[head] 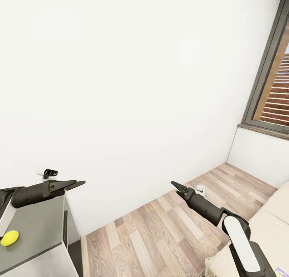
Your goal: Put all the toys in the child's room - the three board games (two on the bed and one on the table), the two jigsaw puzzles on the table, and the tennis ball on the table - inside the toy box on the table in the child's room.
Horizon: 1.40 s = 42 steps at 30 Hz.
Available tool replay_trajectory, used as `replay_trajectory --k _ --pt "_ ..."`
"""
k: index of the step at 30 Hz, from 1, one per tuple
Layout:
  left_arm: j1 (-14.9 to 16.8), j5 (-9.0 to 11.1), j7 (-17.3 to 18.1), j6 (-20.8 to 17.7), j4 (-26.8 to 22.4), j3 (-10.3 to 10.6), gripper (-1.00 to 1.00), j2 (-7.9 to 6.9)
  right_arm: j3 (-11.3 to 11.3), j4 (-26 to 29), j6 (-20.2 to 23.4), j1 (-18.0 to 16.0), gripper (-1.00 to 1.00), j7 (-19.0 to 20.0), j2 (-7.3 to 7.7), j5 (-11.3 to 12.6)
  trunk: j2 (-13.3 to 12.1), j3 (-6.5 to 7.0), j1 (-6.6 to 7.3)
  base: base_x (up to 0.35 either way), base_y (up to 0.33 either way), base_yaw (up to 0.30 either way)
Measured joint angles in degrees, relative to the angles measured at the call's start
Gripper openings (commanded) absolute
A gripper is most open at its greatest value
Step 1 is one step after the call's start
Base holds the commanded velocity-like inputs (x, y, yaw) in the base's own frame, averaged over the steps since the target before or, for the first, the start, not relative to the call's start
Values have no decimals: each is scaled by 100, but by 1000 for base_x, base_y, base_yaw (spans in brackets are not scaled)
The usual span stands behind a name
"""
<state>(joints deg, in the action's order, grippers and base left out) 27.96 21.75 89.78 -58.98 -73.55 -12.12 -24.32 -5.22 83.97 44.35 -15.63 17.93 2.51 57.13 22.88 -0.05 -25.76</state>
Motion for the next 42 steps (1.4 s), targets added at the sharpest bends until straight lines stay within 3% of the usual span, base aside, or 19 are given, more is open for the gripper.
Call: replay_trajectory --k 42 --pt "-2 6 0 -8 -3 0 100 0 5 0 0 3 100 -17 -11 0 0 91 0 0 0 -281"
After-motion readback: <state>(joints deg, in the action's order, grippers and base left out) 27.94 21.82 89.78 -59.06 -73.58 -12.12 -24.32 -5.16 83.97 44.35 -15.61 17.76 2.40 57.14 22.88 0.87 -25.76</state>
